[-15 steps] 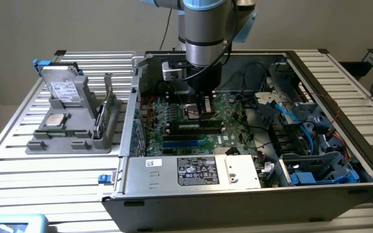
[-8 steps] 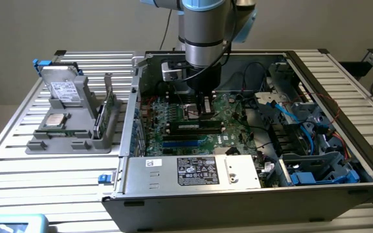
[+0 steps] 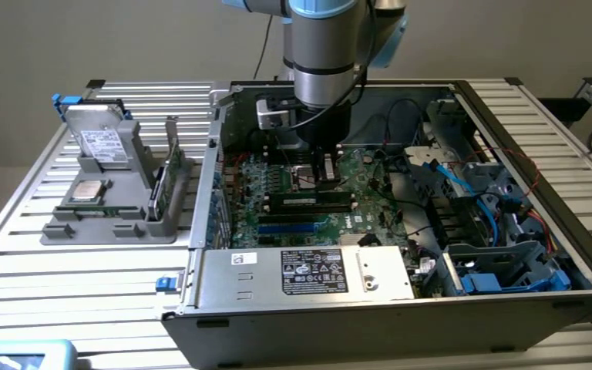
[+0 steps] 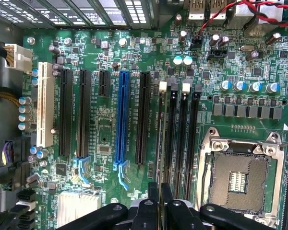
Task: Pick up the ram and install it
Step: 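Insert the ram into the slot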
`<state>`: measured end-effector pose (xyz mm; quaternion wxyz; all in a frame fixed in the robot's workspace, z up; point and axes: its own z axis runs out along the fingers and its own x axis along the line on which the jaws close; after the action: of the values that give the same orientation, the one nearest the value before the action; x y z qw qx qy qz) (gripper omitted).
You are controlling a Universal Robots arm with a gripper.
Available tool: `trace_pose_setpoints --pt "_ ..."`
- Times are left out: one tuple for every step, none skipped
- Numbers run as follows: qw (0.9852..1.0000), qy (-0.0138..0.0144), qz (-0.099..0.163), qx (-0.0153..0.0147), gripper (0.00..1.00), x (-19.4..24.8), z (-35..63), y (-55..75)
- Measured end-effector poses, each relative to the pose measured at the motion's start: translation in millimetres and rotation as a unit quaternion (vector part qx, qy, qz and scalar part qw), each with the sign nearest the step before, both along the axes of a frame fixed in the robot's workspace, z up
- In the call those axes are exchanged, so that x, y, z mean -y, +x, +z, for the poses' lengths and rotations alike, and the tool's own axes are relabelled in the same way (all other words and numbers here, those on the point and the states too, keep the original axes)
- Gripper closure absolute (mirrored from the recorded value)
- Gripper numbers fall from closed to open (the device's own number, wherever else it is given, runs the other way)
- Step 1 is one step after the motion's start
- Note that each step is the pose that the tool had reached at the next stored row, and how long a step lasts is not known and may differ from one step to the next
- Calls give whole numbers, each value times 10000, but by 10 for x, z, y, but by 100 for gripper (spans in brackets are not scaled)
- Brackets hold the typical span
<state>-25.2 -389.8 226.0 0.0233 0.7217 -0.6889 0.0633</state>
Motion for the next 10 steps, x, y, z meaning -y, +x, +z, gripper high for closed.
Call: trace_pose_setpoints --pt "10000 -1 0 0 86 0 0 0" --pt "10000 -1 0 0 86 1 -1 0" --pt "10000 -1 0 0 86 1 -1 0" --pt "10000 0 0 1 86 1 -5 0" --pt "10000 1 0 1 86 1 -9 0" --pt "10000 0 0 1 86 1 -12 0" --pt "10000 -1 0 0 86 2 -15 0" --pt "10000 -1 0 1 86 2 -16 0" --pt "10000 -1 0 1 86 2 -16 0" --pt "10000 -1 0 1 86 1 -17 0"
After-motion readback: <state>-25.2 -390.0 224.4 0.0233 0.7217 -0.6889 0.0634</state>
